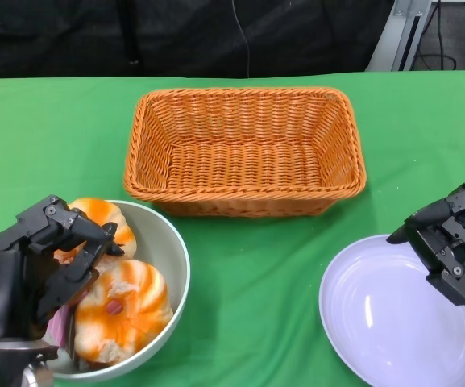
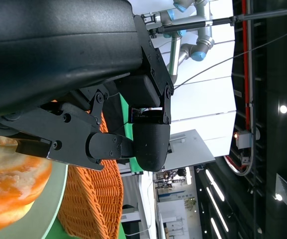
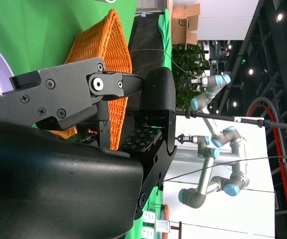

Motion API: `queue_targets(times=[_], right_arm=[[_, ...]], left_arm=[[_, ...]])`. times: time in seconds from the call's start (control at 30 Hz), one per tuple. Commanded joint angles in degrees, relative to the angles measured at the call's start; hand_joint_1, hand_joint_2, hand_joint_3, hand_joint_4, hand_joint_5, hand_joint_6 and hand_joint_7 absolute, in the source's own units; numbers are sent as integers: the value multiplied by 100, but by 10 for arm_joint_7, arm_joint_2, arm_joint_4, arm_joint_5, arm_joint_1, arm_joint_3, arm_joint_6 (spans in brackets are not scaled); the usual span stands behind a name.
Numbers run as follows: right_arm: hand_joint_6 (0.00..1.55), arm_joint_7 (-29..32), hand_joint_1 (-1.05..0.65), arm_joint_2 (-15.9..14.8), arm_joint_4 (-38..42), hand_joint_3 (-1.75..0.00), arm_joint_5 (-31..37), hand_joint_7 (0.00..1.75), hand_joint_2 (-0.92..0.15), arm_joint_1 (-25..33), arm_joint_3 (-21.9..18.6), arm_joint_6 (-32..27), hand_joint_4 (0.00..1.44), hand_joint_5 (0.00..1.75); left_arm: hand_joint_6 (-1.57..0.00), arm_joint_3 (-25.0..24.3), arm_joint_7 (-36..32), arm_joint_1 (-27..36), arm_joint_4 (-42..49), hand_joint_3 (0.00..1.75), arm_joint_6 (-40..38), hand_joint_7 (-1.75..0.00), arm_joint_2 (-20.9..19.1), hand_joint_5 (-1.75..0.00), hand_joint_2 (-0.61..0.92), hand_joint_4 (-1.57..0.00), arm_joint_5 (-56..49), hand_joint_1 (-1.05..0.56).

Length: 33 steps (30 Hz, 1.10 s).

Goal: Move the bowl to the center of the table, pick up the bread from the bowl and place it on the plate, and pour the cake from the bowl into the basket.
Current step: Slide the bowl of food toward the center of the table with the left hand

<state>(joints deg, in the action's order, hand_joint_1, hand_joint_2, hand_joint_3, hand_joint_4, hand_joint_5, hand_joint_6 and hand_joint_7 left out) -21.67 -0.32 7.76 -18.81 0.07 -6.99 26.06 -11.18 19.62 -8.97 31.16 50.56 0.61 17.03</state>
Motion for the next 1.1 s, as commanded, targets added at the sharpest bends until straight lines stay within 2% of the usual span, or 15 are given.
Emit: queue_targets(times=[0.03,0.27,0.63,0.9,0.93,0.97,1.07,1.1], right_arm=[[74,-1,-17,-4,2,-30,-3,109,-92,-5,-3,3,73,144],[73,-9,-15,-8,-1,-34,-10,110,-92,-15,-5,-4,71,146],[74,-7,-19,-15,-3,-28,-7,107,-92,-29,-5,-17,71,144],[77,2,-21,-6,-11,-25,-11,104,-92,-29,-4,-21,72,144],[78,3,-21,-7,-12,-25,-8,103,-92,-27,-4,-21,72,144],[77,3,-22,-9,-13,-24,-5,103,-92,-26,-4,-21,72,143],[77,3,-22,-9,-13,-24,-5,103,-92,-25,-3,-20,72,143],[77,2,-21,-8,-13,-25,-6,103,-92,-26,-3,-20,72,143]], left_arm=[[-92,-6,-5,-6,4,30,8,-112,-7,-142,92,-84,-3,-9],[-92,-5,0,-10,-9,28,-10,-112,-7,-139,92,-83,15,-9],[-91,-9,-7,-14,-37,28,-43,-115,-12,-143,92,-85,11,-6],[-86,-34,-28,-27,-49,28,-28,-108,-7,-143,92,-76,19,-16],[-86,-49,-53,-31,-57,28,-31,-108,-6,-143,92,-76,16,-16],[-91,-59,-73,-34,-64,23,-34,-85,-5,-127,92,-77,13,-21],[-96,-78,-114,-39,-79,19,-50,-60,-13,-110,92,-79,0,-25],[-98,-85,-128,-40,-84,18,-59,-45,-19,-91,92,-82,-8,-25]])
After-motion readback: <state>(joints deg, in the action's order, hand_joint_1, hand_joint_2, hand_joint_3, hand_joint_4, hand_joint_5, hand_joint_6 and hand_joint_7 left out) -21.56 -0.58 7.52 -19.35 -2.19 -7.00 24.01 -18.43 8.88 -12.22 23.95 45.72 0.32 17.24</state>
